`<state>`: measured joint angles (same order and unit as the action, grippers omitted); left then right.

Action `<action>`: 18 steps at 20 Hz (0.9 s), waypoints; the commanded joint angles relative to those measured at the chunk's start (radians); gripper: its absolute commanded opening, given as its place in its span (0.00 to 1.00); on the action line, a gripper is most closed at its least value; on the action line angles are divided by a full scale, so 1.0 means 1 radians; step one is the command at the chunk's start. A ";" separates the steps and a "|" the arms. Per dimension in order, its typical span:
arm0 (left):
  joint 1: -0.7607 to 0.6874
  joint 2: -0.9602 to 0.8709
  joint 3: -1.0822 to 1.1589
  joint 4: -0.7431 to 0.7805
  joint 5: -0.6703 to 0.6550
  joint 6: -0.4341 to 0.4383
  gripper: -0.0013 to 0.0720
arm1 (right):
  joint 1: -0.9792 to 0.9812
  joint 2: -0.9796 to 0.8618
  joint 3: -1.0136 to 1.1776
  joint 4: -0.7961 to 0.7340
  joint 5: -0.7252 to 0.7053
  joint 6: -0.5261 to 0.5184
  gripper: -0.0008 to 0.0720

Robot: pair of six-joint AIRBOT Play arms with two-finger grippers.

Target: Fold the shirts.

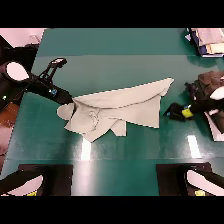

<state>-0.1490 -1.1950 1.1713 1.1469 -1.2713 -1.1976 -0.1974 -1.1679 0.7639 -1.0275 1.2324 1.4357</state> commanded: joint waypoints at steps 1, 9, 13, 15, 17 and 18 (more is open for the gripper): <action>0.000 -0.001 0.000 -0.007 -0.002 0.000 0.05 | 0.029 0.022 -0.175 0.117 -0.141 -0.029 0.60; 0.000 0.001 0.000 0.005 -0.030 0.001 0.05 | 0.181 -0.053 -0.088 0.117 -0.177 -0.032 0.08; 0.000 0.057 0.100 0.118 -0.044 -0.041 0.05 | 0.180 0.076 0.069 0.084 -0.138 -0.031 0.04; 0.000 0.098 0.243 0.180 -0.089 -0.043 0.05 | 0.158 0.180 0.201 0.084 -0.141 -0.030 0.04; 0.000 0.135 0.424 0.212 -0.132 -0.042 0.05 | 0.119 0.275 0.351 0.084 -0.141 -0.030 0.04; 0.000 0.150 0.513 0.214 -0.145 -0.042 0.05 | 0.095 0.317 0.429 0.084 -0.141 -0.030 0.04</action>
<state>-0.1493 -1.0889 1.4868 1.3029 -1.3647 -1.2324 -0.0620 -0.9634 1.0157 -0.9401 1.0924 1.4048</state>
